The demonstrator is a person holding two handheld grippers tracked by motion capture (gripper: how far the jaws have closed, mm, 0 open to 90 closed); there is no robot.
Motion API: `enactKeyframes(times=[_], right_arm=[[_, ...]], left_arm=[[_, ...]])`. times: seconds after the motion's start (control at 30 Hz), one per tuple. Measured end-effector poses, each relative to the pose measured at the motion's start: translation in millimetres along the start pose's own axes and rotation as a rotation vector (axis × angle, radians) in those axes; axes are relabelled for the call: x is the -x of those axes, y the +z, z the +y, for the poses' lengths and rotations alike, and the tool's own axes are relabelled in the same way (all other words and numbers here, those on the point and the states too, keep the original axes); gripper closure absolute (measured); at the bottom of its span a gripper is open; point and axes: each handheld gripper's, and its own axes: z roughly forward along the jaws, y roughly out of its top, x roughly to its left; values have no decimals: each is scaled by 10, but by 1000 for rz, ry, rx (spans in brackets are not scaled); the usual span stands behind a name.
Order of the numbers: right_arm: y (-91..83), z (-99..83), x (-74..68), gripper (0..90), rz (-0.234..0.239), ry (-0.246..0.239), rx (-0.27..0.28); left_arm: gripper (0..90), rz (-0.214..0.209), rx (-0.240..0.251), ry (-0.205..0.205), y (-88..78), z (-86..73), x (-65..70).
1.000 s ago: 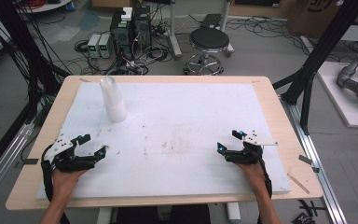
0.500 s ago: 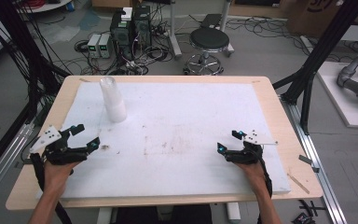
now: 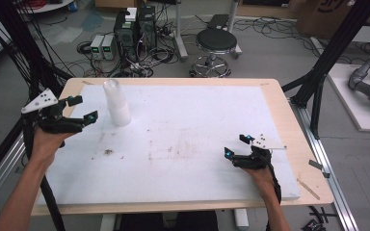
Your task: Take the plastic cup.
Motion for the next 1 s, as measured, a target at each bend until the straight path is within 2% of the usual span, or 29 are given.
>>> enactKeyframes(times=[0.1, 0.2, 0.33, 0.4, 0.6, 0.7, 0.8, 0.97, 1.0], right_arm=[[1, 0, 0, 152, 0, 1, 0], [1, 0, 7, 152, 0, 2, -3], [1, 1, 7, 152, 2, 2, -2], [2, 0, 1, 152, -3, 1, 1], [3, 0, 1, 152, -4, 1, -1], [4, 2, 7, 152, -2, 8, -3], [5, 1, 10, 152, -5, 6, -4], [6, 1, 8, 152, -1, 1, -4], [7, 2, 11, 152, -1, 2, -4]], left_arm=[[91, -2, 4, 8, 72, 162, -109], [91, -11, -20, 15, 177, 327, -222], [91, -22, -32, 16, 254, 411, -287], [91, -37, -54, 19, 341, 476, -337], [91, -54, -92, 21, 510, 551, -403], [91, -65, -83, 21, 558, 551, -421], [91, -65, -130, 28, 686, 561, -447], [92, -65, -147, 39, 812, 605, -456], [92, -66, -169, 43, 877, 610, -457]])
